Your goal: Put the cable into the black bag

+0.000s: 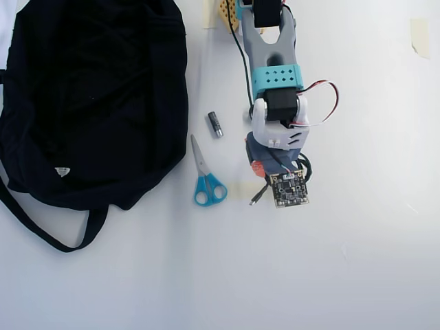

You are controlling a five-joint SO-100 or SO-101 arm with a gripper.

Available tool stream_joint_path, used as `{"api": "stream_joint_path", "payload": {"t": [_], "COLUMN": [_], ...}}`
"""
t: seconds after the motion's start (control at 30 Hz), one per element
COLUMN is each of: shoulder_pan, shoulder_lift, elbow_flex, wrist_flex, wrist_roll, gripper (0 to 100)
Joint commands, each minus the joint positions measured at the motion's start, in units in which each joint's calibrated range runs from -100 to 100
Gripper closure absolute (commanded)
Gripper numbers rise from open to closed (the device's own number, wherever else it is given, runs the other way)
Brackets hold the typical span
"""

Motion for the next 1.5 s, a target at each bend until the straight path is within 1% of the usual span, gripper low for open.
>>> {"api": "stream_joint_path", "payload": {"t": [0.0, 0.13, 0.3, 0.47, 0.73, 0.87, 0.97, 1.2, 1.47], "shoulder_pan": [1.2, 1.4, 1.3, 2.1, 3.6, 4.4, 5.4, 10.8, 21.4], "shoulder_lift": [-5.8, -6.4, -8.8, -11.6, -19.3, -23.7, -27.4, -38.5, -49.0], "elbow_flex": [-3.0, -2.9, -2.3, -0.5, 13.6, 21.1, 26.9, 39.8, 46.7], "wrist_flex": [4.8, 8.6, 8.1, 7.8, -0.4, -4.8, -6.6, -9.3, -7.6], "wrist_roll": [-0.1, -0.2, -5.0, -5.3, -5.5, -9.6, -10.4, -10.4, -9.9], "gripper": [98, 98, 98, 98, 98, 98, 98, 98, 98]}}
